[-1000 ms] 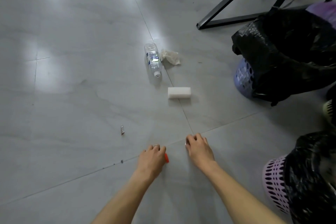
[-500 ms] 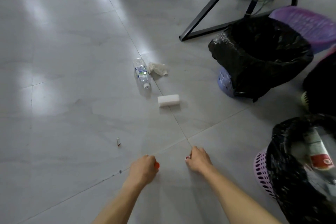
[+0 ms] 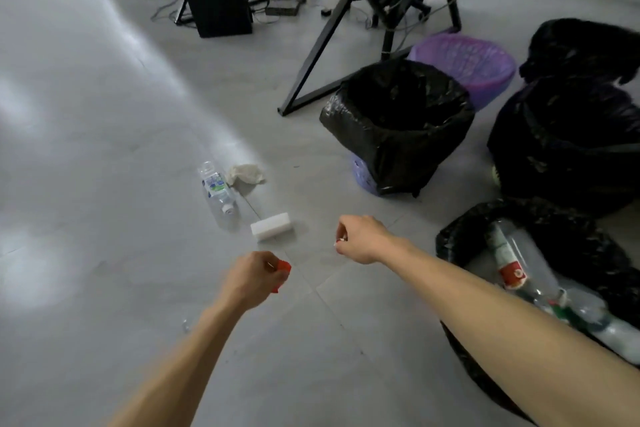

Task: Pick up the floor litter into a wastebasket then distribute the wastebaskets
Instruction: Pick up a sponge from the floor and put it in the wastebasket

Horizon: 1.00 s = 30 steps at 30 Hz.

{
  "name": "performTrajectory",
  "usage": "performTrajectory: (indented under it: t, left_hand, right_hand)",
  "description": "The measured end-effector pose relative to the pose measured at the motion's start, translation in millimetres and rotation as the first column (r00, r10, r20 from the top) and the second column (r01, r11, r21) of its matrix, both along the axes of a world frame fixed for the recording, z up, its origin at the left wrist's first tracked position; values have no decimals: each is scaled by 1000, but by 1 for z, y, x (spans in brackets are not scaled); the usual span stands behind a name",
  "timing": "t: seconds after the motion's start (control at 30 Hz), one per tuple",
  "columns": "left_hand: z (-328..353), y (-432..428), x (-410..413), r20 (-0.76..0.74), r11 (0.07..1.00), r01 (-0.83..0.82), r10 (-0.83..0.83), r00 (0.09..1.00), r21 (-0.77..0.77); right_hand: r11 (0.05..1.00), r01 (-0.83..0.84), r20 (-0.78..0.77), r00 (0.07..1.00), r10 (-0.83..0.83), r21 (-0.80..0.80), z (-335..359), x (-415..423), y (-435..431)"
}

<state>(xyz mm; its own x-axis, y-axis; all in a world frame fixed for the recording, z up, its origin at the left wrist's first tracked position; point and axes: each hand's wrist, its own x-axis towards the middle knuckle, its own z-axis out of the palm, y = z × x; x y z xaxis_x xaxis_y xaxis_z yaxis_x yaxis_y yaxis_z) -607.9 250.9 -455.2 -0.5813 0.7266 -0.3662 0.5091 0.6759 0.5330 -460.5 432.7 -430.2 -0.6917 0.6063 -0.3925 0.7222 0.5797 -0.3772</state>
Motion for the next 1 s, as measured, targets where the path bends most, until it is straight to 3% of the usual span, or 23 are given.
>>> performTrajectory:
  t: [0.13,0.27,0.4,0.53,0.63,0.73,0.9,1.0]
  left_hand:
    - [46,49,35,6,976,40,-43,999,214]
    - [87,93,92,2,925,147,-158,988,349]
    - [103,125,152,-13,879,299,-317,948,371]
    - [101,144,204,-151,787,534,-514,844,309]
    - [97,149,228,-245,722,653,-607,756,228]
    - [92,150,230,-266,708,685,-636,724,171]
    - [83,139,196,-283,754,643,-593,754,136]
    - [73,122,157,-262,826,555,-517,815,97]
  right_hand:
    - [994,90,-223,970,-100,-57,55,48,20]
    - [935,279,-496,794,-352,-218,90,128,23]
    - [833,471,-593,595,-542,-289,98,210,26]
    - [756,614,-615,511,-600,-226,90,272,34]
    - [717,686,-590,529,-609,-125,79,296,45]
    - [721,689,-530,584,-614,-76,71,302,51]
    - [791,612,-527,677,-513,16,68,273,47]
    - [883,460,-509,785,-352,98,71,228,37]
